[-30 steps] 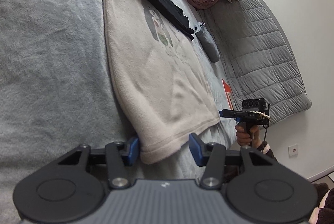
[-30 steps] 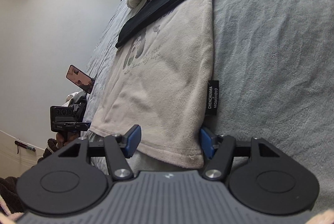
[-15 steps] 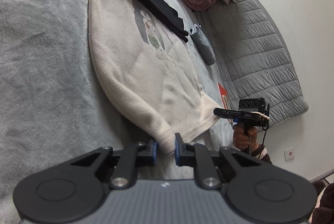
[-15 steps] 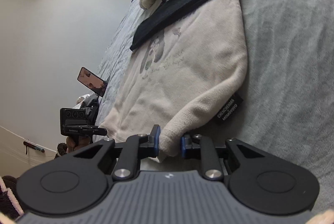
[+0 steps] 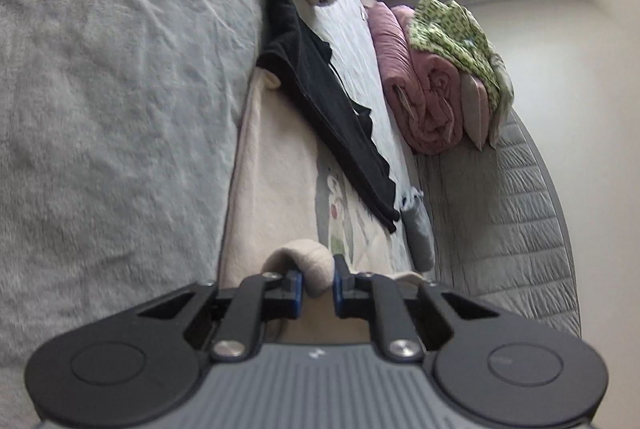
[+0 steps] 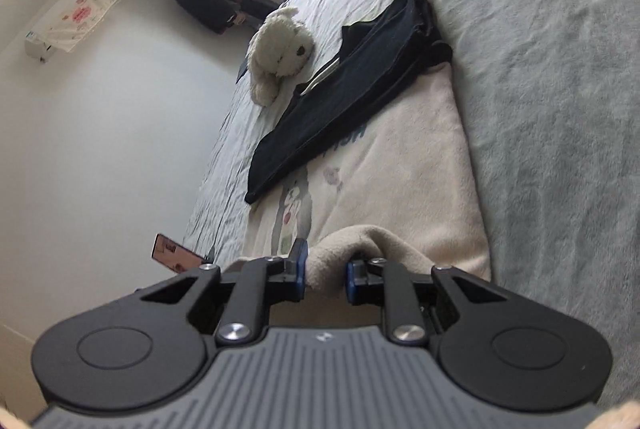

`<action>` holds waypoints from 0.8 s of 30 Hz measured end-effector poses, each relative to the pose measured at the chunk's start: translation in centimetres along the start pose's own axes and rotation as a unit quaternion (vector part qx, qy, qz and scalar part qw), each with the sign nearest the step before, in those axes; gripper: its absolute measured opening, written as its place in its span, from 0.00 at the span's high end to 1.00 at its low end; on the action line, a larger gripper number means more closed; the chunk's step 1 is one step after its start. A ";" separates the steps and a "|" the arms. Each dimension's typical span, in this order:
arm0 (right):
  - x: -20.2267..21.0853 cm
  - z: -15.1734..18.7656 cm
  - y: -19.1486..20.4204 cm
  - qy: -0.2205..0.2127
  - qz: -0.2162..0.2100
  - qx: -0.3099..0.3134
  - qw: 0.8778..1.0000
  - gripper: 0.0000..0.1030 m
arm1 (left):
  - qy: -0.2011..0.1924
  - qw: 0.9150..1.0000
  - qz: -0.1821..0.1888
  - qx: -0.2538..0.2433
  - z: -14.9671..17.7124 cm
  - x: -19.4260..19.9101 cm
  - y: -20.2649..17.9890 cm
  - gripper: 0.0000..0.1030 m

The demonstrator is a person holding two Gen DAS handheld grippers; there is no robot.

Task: Fold clothes
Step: 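Grasp the beige hem corners with both grippers, then lift the beige hem with both grippers and fold it toward the black sleeves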

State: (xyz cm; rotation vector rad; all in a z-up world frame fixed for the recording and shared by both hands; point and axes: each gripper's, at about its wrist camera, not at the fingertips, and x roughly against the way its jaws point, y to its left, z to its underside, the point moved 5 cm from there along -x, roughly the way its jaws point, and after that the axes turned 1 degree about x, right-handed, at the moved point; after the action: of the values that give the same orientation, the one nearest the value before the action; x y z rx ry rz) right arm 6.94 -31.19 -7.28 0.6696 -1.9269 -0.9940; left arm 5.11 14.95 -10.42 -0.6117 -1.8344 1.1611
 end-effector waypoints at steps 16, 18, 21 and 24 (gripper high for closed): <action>0.0 -2.1 -3.2 -0.021 0.020 -0.089 0.996 0.74 | -0.092 0.994 -0.065 -0.011 -4.1 0.3 -1.1 0.65; 0.9 -2.2 -3.0 -0.038 0.024 -0.084 0.995 0.69 | -0.101 0.992 -0.075 -0.028 -4.2 0.7 -1.5 0.57; 2.7 -2.7 -2.7 -0.078 0.035 -0.071 0.994 0.58 | -0.100 0.989 -0.092 -0.051 -4.1 0.8 -1.8 0.57; 4.0 -3.0 -2.6 -0.106 0.054 -0.056 0.991 0.58 | -0.097 0.986 -0.114 -0.073 -3.8 0.6 -1.8 0.57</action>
State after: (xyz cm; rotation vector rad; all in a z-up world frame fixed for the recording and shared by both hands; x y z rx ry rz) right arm 7.73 -36.75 -6.66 0.4032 -2.0489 -1.1322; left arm 8.11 16.36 -7.83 -0.3676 -2.1076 0.9678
